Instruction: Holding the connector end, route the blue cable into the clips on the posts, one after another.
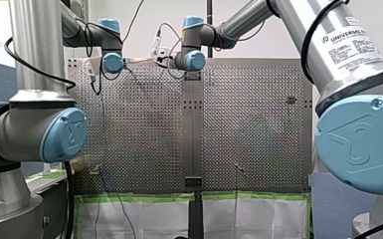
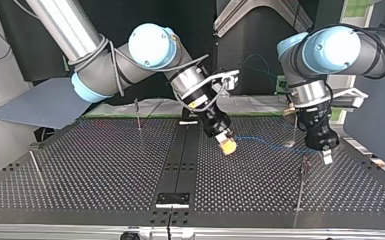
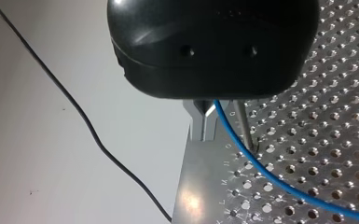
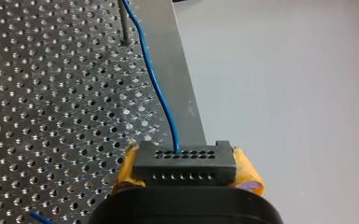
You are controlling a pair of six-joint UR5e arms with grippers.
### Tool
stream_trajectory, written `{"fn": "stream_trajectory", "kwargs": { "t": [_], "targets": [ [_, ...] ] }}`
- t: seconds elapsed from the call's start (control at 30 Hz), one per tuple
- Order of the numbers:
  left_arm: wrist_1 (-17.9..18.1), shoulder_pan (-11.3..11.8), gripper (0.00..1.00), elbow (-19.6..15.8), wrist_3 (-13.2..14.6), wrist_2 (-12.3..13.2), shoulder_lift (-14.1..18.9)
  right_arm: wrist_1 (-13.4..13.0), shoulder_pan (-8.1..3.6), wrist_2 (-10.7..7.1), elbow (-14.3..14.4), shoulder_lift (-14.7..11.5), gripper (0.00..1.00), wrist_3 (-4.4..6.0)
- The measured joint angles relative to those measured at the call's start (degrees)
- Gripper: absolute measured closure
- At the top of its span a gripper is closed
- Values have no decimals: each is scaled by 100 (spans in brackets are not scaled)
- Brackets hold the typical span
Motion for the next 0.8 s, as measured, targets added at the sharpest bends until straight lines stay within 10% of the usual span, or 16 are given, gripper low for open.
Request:
{"fn": "stream_trajectory", "kwargs": {
  "t": [0.8],
  "targets": [
    [147,404,100,195,-273,534,-315,57,-42,0,-193,78,100,84]
  ]
}}
